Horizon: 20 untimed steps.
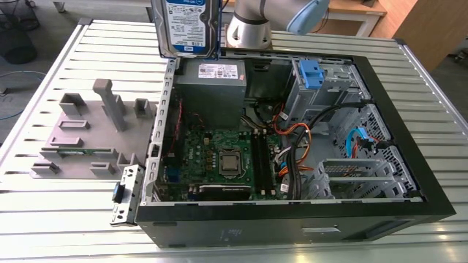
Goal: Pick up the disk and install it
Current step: 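Pick up the disk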
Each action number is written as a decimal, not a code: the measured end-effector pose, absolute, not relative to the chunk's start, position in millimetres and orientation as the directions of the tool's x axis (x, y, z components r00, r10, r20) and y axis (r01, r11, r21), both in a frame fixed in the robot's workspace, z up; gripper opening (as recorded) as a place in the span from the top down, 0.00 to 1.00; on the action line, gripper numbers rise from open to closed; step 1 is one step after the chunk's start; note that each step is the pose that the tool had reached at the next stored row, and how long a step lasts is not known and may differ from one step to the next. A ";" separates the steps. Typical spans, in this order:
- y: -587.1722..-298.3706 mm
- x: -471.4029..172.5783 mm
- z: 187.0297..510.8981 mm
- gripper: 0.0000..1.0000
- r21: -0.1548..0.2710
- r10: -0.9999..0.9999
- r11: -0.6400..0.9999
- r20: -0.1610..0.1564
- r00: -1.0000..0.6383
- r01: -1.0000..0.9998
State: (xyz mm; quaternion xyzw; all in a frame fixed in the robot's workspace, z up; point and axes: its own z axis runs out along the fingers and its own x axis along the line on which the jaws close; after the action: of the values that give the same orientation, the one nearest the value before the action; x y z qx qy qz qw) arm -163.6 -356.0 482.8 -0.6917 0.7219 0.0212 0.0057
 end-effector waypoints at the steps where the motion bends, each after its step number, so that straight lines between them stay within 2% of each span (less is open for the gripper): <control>1: -355.9 -162.8 482.7 0.65 0.023 -0.998 0.042 -0.038 -0.043 -0.999; 20: -355.9 -126.1 482.6 0.65 0.023 -0.998 0.042 -0.038 -0.043 -0.999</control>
State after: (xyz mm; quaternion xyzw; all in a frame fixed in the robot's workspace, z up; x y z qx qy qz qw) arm -126.1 -355.9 482.6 -0.6916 0.7219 0.0212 0.0058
